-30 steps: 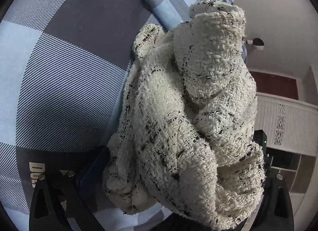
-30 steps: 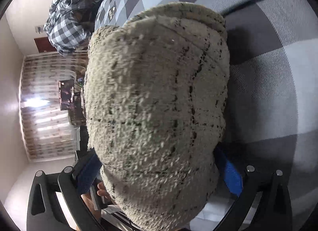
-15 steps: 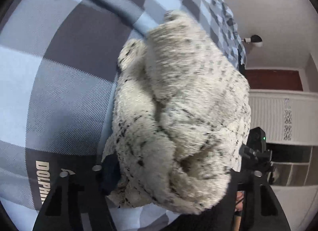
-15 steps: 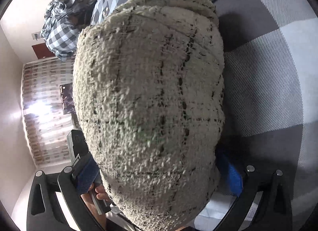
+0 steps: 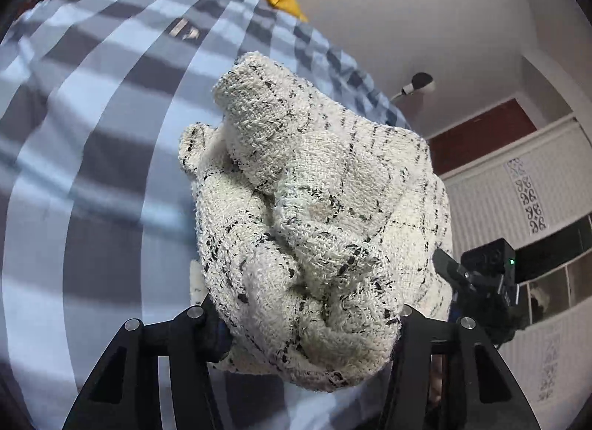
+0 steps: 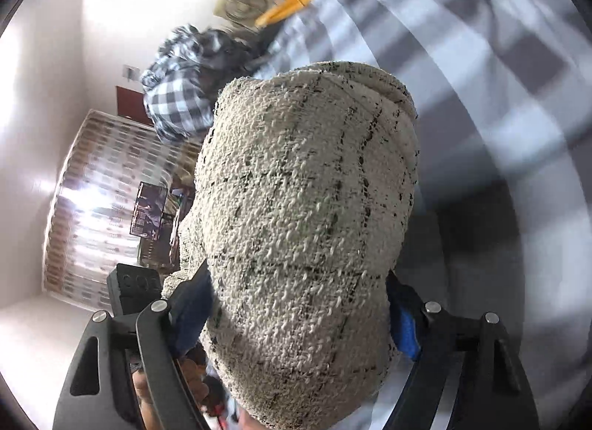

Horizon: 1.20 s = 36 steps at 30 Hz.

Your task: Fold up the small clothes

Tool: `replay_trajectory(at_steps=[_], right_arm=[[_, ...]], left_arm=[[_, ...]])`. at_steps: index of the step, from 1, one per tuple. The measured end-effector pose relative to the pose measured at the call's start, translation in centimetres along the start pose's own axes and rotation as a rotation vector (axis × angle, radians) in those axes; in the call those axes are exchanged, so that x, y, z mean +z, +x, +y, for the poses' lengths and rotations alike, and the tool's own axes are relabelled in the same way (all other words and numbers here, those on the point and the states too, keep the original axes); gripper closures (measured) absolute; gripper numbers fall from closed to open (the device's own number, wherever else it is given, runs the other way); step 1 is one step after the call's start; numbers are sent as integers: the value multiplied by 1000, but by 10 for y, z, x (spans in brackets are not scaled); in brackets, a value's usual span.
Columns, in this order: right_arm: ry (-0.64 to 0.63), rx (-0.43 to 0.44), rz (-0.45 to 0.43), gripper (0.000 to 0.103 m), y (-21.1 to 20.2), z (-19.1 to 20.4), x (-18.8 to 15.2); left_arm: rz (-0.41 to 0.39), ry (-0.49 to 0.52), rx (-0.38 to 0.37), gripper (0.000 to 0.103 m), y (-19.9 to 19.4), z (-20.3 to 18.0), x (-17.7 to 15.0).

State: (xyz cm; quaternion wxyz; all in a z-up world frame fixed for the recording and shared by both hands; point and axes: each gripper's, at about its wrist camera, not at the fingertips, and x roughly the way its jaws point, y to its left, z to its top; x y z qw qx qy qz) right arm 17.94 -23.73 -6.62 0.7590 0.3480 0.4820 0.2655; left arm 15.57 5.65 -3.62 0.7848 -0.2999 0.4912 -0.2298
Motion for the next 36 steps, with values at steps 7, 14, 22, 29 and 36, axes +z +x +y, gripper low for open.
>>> replay_trajectory(at_steps=[7,14,22,29,36], right_arm=[[-53,-45,-58,26,34,-11,62],[-29,-116,-9,25,74,-45,82],[-104,-249,-109,12,41,-23,51],[-326,-402,-250,11,-61,44,-15],[-489,-581,-296,10,-119,60,-113]], left_arm=[[-43,25,6,48,61,11,78],[1,-39,19,45,123,72,98],[-6,-108,65,8,93,76,83],[-119,154,463,0,-7,9,26],[-288,520,751,0,-73,-49,-93]])
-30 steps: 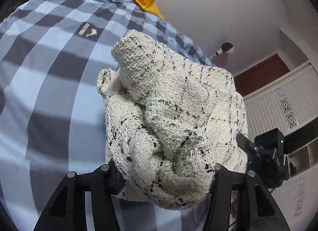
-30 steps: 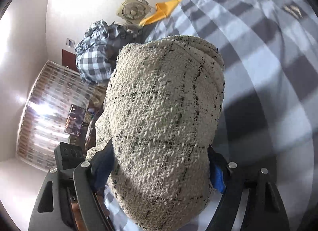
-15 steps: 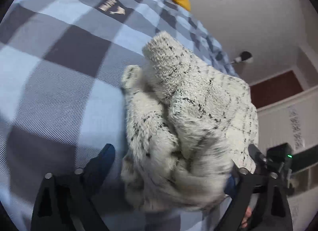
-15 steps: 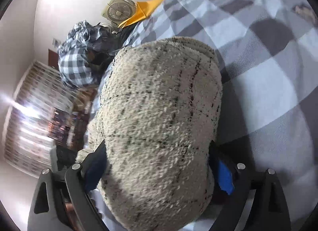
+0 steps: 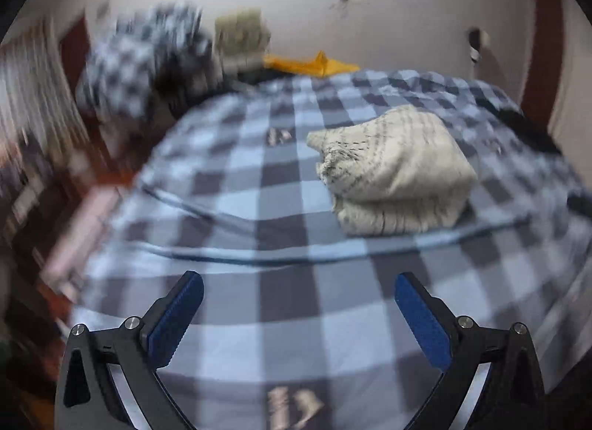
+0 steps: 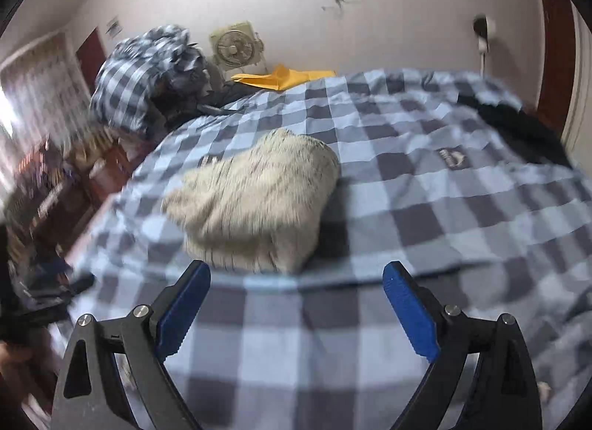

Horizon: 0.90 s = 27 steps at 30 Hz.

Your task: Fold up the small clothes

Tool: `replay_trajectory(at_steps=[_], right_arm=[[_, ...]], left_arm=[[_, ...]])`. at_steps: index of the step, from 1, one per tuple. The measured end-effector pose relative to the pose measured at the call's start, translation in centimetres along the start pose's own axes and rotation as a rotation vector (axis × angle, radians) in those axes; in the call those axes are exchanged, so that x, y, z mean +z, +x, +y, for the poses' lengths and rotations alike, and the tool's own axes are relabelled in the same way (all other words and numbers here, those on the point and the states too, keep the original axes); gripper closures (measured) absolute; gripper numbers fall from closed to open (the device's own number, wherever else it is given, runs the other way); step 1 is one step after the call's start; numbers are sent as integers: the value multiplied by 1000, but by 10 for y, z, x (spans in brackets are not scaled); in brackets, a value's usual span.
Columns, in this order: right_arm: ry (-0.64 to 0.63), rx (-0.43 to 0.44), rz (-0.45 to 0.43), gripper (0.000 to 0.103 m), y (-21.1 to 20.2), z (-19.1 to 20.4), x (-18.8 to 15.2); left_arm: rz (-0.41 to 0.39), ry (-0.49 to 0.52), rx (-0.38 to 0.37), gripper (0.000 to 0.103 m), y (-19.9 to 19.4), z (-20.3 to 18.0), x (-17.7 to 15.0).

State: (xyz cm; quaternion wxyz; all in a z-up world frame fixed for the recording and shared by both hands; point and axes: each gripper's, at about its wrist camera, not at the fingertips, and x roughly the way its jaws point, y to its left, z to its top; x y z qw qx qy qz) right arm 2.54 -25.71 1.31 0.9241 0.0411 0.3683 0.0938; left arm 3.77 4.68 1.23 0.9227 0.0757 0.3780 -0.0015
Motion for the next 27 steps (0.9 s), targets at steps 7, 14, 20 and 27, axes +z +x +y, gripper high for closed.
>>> replay_trajectory(at_steps=[7,14,20,27], right_arm=[[30,-7,-119,10,-14,19,-6],[70,-153,111,10,21,11,-7],[-96,-197,56,10,21,44,-10],[-116,-99,29,10,34,56,-8]], left_arm=[[-130,76,50,0,-50,-26,-13],[-174,126,110,0,-49,-43,-28],[-174,88,55,0,-44,-36,-29],[-197,-33,68,0,-41,-16,-26]])
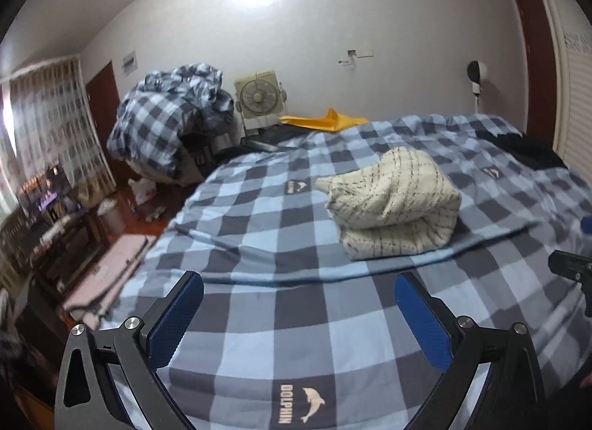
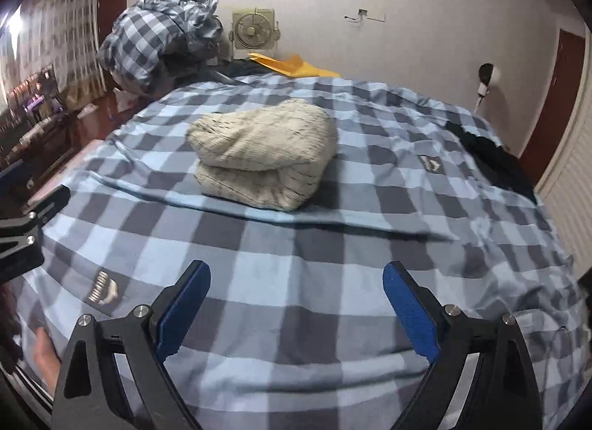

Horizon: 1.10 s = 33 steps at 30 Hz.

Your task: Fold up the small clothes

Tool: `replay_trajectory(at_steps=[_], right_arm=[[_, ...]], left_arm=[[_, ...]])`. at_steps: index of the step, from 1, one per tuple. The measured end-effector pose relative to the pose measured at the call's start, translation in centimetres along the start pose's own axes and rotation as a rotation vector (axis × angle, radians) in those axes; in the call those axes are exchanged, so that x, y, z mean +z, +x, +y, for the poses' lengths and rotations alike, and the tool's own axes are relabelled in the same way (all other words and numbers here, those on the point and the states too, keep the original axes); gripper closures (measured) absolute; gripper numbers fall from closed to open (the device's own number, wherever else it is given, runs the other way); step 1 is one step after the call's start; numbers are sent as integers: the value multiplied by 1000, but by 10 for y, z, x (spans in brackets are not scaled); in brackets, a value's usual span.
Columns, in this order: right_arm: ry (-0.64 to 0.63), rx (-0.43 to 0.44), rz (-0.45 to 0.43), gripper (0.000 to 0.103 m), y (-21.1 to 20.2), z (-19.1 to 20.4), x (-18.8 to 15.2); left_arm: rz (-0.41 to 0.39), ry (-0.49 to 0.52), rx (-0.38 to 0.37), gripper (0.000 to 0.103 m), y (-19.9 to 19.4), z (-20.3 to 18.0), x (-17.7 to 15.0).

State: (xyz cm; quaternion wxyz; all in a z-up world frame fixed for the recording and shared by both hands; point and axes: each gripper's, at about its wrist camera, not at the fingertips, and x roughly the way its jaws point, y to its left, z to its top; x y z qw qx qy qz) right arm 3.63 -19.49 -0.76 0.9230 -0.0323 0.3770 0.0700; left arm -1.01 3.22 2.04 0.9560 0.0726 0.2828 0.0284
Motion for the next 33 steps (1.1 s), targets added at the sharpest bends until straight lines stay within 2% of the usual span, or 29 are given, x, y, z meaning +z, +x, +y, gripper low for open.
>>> replay_trajectory(at_steps=[3,5,8,10,12,14,15,17,20,23,26,33], right_arm=[[111,87,13,10,6,-9,0],[106,123,58,10,12,-9,2],[102,152,48,10,11,-7,3],[127,199,43,10,11,-9,1],[122,225,88,10,17,-7,1],[49,196,150,10,26,2,3],[17,169,148,10,26,7,3],[-17,111,95,10,18,13,2],[-55,55,34,10,8,20,2],[-41,59,33,10,7,17,3],[-32,22,34,10,10,15,6],[-15,47,62,10,18,20,9]], left_arm=[[51,-16,-40,0,8,3,1],[80,-15,-20,0,13,2,1],[114,-18,-4,0,18,1,0],[119,-9,44,0,19,0,-1],[122,29,99,0,20,-3,-1],[145,32,108,0,23,-3,-1],[165,26,92,0,25,-3,-1],[194,18,62,0,29,-2,-1],[162,23,39,0,25,-5,-1],[132,49,6,0,20,-11,1],[129,60,-33,0,19,-16,3],[140,71,-70,0,19,-21,4]])
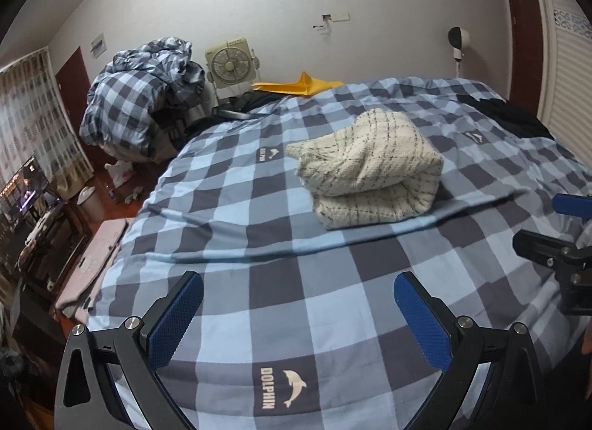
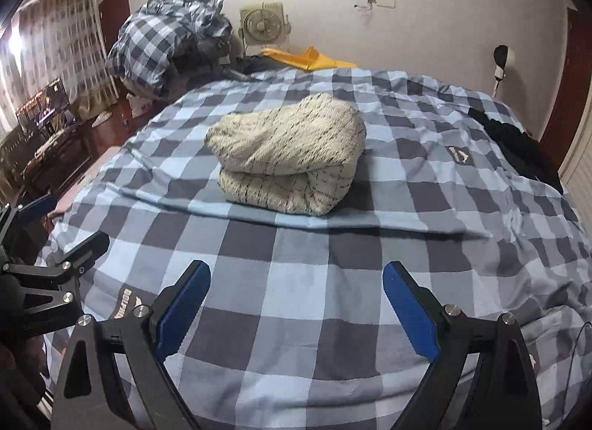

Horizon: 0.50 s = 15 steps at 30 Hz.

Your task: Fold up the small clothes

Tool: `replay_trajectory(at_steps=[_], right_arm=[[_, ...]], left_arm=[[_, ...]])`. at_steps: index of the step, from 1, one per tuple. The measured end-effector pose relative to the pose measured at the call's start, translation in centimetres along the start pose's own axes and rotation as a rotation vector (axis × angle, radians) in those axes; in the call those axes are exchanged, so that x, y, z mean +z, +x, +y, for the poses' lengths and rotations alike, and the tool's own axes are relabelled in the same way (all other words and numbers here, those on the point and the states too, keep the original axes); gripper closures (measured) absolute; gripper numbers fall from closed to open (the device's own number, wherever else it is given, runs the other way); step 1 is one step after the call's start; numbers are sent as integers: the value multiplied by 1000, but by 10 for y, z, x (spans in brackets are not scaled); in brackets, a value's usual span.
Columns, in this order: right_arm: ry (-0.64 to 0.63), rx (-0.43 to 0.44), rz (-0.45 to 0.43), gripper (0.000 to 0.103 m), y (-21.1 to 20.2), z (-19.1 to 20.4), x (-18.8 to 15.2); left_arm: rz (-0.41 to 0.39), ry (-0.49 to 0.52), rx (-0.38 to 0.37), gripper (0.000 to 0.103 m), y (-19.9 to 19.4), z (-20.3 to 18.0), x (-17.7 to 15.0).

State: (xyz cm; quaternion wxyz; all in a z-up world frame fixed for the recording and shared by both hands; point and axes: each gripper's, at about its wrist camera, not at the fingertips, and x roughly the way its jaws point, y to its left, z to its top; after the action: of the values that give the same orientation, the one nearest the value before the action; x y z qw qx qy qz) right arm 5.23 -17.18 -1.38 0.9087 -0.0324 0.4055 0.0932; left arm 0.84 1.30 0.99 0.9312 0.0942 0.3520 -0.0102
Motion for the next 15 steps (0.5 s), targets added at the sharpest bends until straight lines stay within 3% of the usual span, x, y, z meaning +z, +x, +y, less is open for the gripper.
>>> replay_trajectory(at_steps=[7,13,15], right_arm=[[24,-38,-42,11,-6,-9,0],[8,-182,-126,11,-19,-10,1],[8,-175,-131,11,-19,-11,2]], left_arm=[[33,-45,-16,0,4,7,-1],[48,-98,-33,0,6,17,-2],[50,-107,-37,0,7,18,-2]])
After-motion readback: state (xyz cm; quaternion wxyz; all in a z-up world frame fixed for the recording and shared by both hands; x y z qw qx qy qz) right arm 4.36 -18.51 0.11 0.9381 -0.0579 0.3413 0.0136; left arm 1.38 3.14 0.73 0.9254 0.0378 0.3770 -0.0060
